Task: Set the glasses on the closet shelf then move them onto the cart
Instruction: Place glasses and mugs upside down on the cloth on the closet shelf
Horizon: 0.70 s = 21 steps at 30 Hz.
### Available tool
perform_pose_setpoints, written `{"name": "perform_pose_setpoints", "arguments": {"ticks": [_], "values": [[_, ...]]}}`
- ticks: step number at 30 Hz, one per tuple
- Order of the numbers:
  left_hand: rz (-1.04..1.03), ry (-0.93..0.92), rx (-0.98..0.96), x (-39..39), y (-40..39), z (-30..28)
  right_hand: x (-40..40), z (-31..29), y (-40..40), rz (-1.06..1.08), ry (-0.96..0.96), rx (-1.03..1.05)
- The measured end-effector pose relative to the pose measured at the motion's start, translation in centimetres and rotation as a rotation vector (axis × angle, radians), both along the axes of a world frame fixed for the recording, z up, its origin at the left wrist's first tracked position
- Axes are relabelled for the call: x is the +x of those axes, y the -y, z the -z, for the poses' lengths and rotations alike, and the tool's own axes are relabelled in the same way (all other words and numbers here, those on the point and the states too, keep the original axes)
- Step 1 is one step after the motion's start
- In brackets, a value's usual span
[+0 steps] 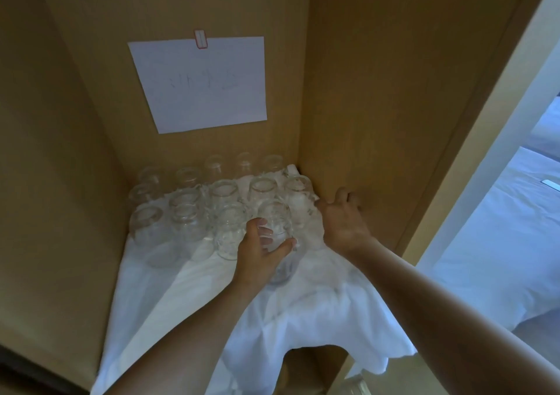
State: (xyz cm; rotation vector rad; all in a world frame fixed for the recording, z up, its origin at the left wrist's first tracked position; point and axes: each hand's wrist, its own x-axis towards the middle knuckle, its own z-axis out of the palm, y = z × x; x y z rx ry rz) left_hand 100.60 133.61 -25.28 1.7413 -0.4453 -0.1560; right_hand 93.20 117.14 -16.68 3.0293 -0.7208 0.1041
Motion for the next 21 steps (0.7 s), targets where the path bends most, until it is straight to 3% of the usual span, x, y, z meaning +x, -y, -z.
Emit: {"name": "perform_pose_setpoints", "arguments": {"ticks": [7,21], "values": [[-0.012,-0.018,-0.012,0.0,0.1,0.3,2.7,2.4,-0.3,-0.210,0.123,0.034],[0.001,-0.036,-0.023,-1.2,-0.4,0.2,3.9,2.5,2.1,-0.299,0.148,0.119]]}}
